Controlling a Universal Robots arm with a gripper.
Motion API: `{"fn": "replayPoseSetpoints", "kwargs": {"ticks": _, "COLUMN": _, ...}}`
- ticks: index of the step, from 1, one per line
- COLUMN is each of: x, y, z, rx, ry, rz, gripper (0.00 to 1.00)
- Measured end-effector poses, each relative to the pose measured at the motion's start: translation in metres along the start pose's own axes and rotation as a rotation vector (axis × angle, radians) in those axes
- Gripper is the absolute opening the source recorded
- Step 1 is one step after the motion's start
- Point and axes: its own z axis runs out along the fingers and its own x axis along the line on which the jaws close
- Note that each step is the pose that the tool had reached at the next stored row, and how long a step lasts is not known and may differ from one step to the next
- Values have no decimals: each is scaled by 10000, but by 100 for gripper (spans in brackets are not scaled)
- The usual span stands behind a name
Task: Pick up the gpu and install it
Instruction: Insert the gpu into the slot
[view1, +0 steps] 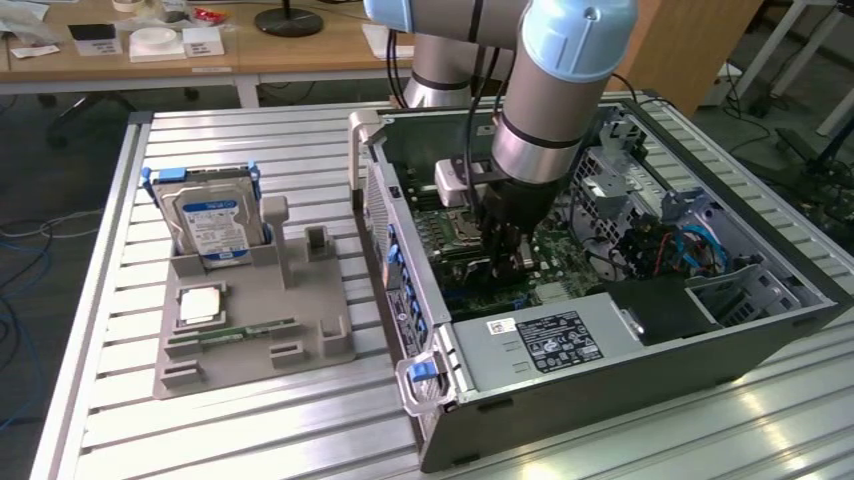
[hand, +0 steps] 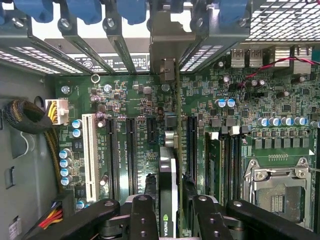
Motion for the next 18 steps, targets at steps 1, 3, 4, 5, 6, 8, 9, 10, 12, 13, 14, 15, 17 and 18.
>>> {"fn": "replayPoseSetpoints", "kwargs": {"ticks": 1, "x": -5, "y": 0, "z": -13, "rx": -1, "ry": 4, "rz": 0, "gripper": 34}}
{"fn": "replayPoseSetpoints", "kwargs": {"ticks": 3, "x": -13, "y": 0, "z": -50, "rx": 0, "ry": 8, "rz": 0, "gripper": 34}}
{"fn": "replayPoseSetpoints", "kwargs": {"ticks": 4, "x": -16, "y": 0, "z": -72, "rx": 1, "ry": 12, "rz": 1, "gripper": 34}}
{"fn": "replayPoseSetpoints", "kwargs": {"ticks": 5, "x": -18, "y": 0, "z": -92, "rx": 1, "ry": 17, "rz": 1, "gripper": 34}}
{"fn": "replayPoseSetpoints", "kwargs": {"ticks": 6, "x": -20, "y": 0, "z": -104, "rx": 2, "ry": 20, "rz": -1, "gripper": 34}}
{"fn": "replayPoseSetpoints", "kwargs": {"ticks": 8, "x": -21, "y": 0, "z": -109, "rx": 3, "ry": 23, "rz": 0, "gripper": 34}}
{"fn": "replayPoseSetpoints", "kwargs": {"ticks": 9, "x": -21, "y": 0, "z": -109, "rx": 3, "ry": 23, "rz": 1, "gripper": 34}}
{"fn": "replayPoseSetpoints", "kwargs": {"ticks": 10, "x": -21, "y": 0, "z": -109, "rx": 3, "ry": 24, "rz": 1, "gripper": 34}}
{"fn": "replayPoseSetpoints", "kwargs": {"ticks": 12, "x": -21, "y": 0, "z": -110, "rx": 3, "ry": 24, "rz": 0, "gripper": 34}}
{"fn": "replayPoseSetpoints", "kwargs": {"ticks": 13, "x": -20, "y": 0, "z": -110, "rx": 2, "ry": 26, "rz": 1, "gripper": 34}}
{"fn": "replayPoseSetpoints", "kwargs": {"ticks": 14, "x": -20, "y": 0, "z": -110, "rx": 2, "ry": 25, "rz": 1, "gripper": 34}}
{"fn": "replayPoseSetpoints", "kwargs": {"ticks": 15, "x": -21, "y": 0, "z": -110, "rx": 3, "ry": 26, "rz": 1, "gripper": 34}}
{"fn": "replayPoseSetpoints", "kwargs": {"ticks": 17, "x": -21, "y": 0, "z": -110, "rx": 2, "ry": 25, "rz": 0, "gripper": 34}}
{"fn": "replayPoseSetpoints", "kwargs": {"ticks": 18, "x": -21, "y": 0, "z": -110, "rx": 3, "ry": 25, "rz": 1, "gripper": 34}}
